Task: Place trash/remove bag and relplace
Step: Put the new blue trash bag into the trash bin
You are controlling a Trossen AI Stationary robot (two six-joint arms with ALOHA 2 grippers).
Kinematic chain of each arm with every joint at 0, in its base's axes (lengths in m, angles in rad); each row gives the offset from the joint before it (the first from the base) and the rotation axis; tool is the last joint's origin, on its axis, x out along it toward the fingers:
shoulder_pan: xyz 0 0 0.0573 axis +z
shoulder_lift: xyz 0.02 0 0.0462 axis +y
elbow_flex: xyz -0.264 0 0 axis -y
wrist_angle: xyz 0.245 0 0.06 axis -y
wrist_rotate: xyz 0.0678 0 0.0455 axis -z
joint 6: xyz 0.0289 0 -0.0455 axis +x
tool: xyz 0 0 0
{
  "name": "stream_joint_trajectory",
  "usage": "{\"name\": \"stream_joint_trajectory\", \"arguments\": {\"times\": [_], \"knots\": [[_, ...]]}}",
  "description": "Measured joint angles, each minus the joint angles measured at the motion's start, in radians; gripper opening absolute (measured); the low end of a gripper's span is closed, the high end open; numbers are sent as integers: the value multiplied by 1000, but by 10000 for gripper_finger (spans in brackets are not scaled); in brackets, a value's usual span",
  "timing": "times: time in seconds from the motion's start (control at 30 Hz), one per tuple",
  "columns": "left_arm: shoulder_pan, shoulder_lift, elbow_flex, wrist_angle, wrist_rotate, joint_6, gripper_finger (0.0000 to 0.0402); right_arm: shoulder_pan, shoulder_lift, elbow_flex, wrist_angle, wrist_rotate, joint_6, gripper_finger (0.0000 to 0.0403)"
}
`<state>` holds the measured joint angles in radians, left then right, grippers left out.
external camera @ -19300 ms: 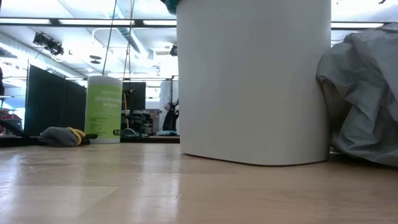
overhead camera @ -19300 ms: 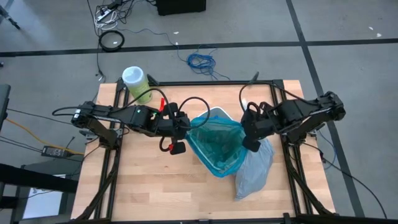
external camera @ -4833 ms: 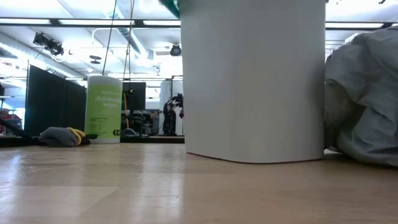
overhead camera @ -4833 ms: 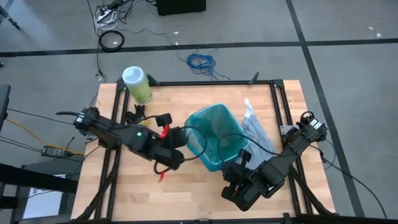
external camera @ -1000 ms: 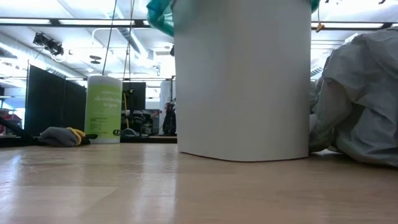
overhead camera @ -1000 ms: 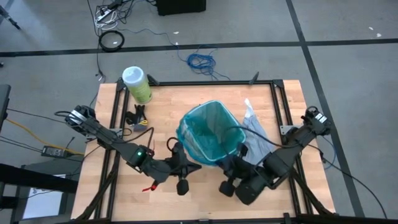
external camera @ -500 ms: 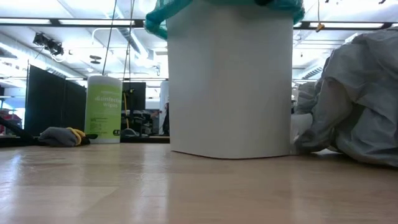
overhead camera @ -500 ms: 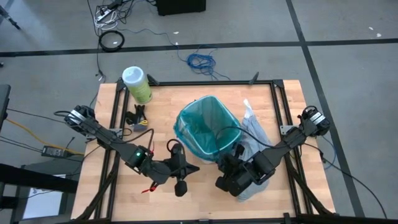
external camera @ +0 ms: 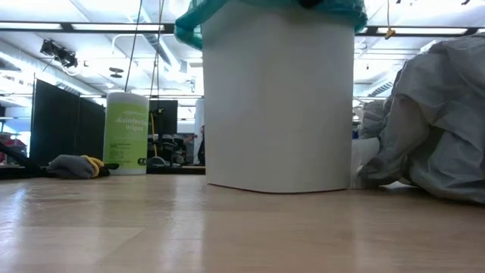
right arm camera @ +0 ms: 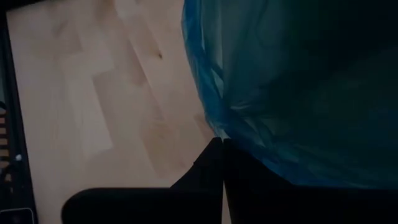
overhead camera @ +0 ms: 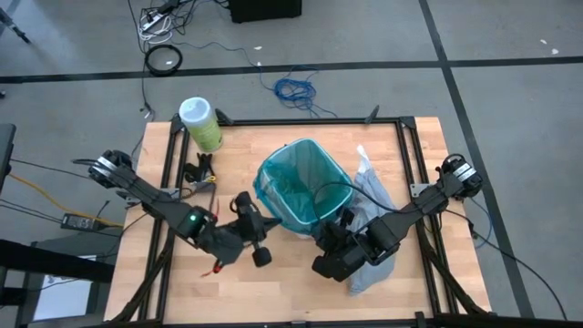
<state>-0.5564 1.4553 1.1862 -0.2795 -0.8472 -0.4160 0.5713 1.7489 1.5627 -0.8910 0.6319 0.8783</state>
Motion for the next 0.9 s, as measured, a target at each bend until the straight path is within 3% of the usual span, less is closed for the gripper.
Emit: {"name": "stream_joint_trajectory", "arguments": {"times": [0.13, 0.43, 0.67, 0.8, 0.9], "knots": [[19, 44, -28, -5, -53, -3, 2, 0, 0, 0, 10, -3, 0, 0], [62, 70, -171, 7, -16, -224, 1, 15, 0, 0, 42, -43, 1, 0], [59, 66, -180, 46, 15, -239, 4, 45, -1, 15, 37, -57, 12, 0], [58, 70, -179, 57, 69, -226, 4, 82, -1, 73, 27, -19, 16, 0], [58, 72, -179, 56, 83, -224, 5, 117, -3, 145, -11, 72, 10, 0]]}}
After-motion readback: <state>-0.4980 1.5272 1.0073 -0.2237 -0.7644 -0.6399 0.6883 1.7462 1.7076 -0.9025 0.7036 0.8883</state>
